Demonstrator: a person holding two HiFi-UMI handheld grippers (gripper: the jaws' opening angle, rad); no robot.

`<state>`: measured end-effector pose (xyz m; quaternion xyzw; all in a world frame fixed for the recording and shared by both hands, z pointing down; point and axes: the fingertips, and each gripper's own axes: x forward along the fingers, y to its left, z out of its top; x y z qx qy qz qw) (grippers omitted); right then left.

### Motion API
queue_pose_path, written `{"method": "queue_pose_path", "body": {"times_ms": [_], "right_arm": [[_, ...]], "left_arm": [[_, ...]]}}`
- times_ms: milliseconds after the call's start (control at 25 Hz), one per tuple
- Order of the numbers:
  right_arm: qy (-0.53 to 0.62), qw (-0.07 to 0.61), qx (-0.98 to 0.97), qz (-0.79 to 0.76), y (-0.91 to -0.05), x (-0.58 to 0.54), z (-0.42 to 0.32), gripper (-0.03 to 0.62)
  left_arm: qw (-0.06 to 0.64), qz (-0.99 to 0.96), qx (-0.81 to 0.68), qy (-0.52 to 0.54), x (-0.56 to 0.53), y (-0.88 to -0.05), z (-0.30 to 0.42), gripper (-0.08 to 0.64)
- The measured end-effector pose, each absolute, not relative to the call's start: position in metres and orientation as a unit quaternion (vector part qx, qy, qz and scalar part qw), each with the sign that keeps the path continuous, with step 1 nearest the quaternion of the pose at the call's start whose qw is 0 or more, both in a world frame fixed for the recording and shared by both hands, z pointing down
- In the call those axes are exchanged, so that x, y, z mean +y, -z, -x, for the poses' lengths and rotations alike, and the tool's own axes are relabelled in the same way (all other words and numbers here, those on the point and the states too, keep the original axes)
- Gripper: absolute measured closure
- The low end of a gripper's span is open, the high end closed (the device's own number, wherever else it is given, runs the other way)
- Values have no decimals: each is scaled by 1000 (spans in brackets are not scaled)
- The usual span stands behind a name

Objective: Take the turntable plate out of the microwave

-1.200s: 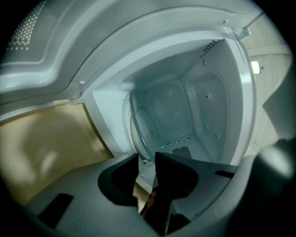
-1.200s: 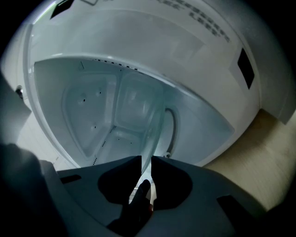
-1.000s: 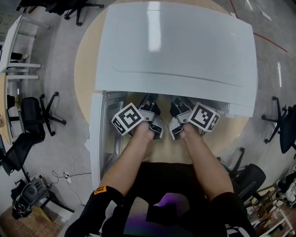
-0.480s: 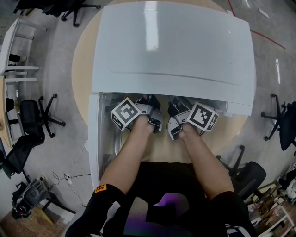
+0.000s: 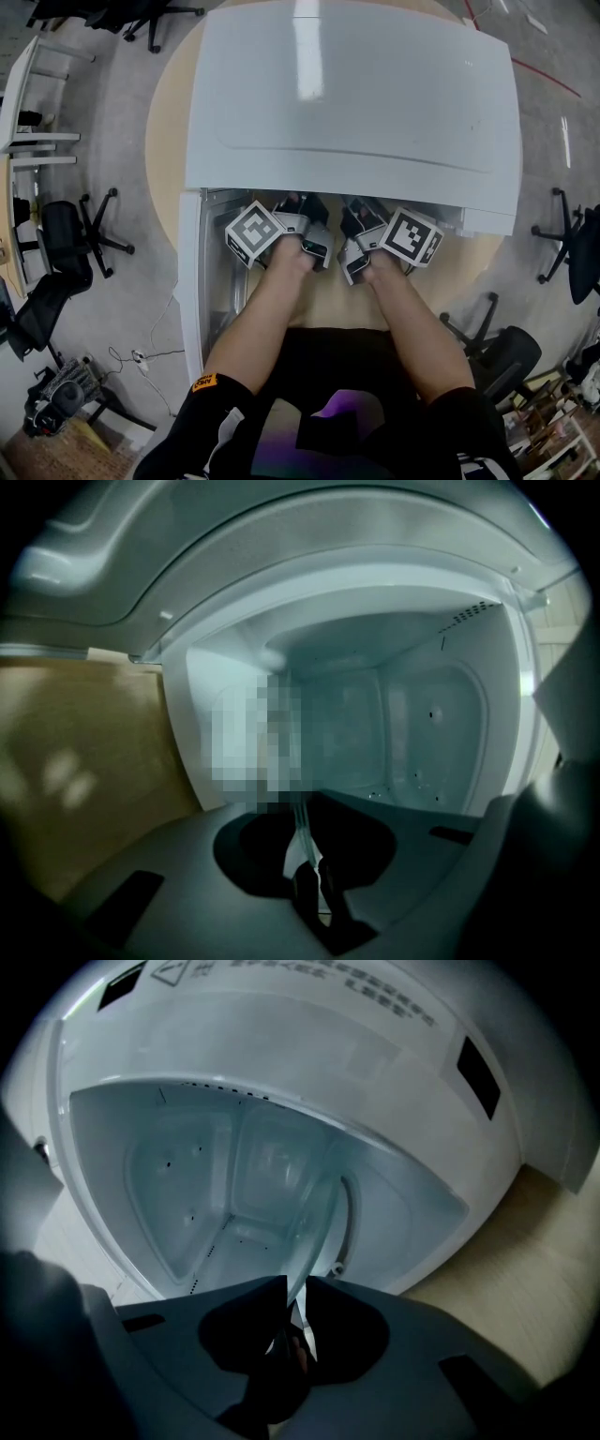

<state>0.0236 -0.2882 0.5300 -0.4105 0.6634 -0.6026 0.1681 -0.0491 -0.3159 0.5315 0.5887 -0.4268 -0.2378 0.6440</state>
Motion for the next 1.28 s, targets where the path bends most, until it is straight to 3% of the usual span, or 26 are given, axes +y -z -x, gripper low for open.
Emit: {"method": "queue_pose_path", "body": {"times_ms": [1280], "right_arm": [[600, 200, 658, 409, -542, -308, -19, 520]], "left_arm": [[650, -595, -411, 232, -311, -528, 54, 477]]}}
